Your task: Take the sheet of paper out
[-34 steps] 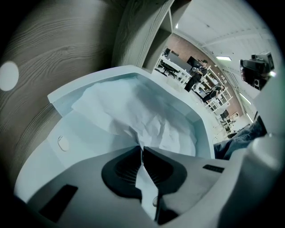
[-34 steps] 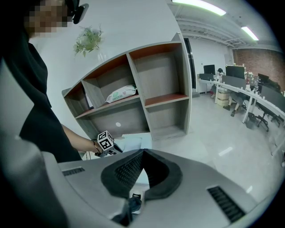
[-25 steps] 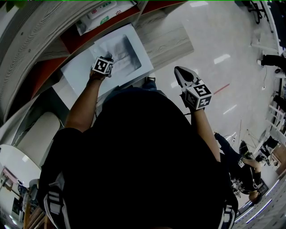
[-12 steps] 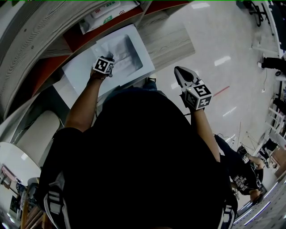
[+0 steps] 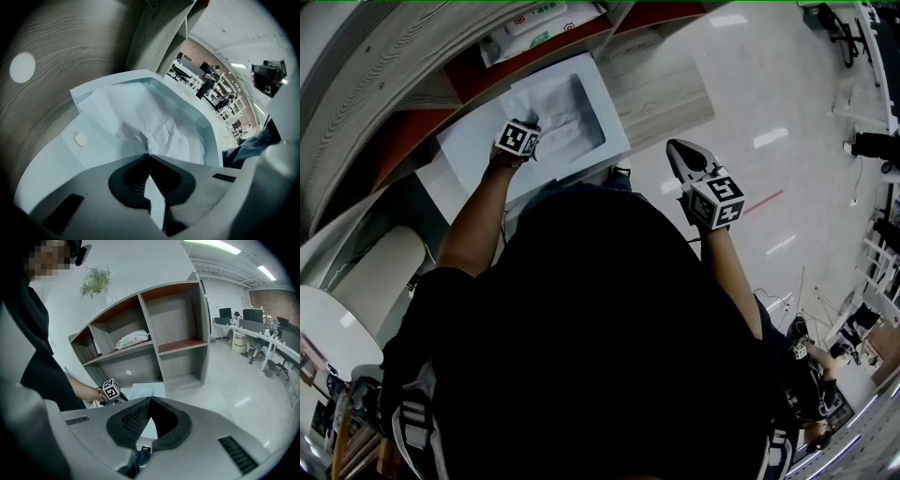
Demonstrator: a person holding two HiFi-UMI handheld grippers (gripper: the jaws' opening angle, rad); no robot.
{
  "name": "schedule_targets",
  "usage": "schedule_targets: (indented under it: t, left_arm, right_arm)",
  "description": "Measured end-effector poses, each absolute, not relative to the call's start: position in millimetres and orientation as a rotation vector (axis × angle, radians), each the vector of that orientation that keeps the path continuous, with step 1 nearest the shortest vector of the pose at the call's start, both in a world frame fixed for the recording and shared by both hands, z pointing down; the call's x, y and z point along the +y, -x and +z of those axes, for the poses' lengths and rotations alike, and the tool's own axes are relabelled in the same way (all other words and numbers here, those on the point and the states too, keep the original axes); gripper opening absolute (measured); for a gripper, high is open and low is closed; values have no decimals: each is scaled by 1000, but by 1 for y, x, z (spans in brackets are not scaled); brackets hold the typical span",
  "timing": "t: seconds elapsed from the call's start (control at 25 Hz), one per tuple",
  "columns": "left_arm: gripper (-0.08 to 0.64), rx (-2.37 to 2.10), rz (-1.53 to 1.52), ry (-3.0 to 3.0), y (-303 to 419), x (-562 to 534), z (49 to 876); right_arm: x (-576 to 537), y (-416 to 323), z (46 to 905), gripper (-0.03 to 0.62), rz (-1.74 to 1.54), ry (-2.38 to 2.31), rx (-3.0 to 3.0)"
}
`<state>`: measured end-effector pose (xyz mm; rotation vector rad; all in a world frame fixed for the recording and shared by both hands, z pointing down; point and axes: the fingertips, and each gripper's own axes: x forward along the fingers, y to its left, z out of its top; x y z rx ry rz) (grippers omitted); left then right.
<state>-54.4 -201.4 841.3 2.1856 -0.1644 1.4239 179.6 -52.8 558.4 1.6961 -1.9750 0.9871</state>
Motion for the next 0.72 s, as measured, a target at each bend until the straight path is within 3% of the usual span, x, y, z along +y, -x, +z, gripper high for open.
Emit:
schedule_targets:
  t: [0.72]
  left_arm:
    - [18,-281,1402,-2153,103,-203,828]
  right_arm:
    - [-76,-160,551,12,935,-1589,-2073]
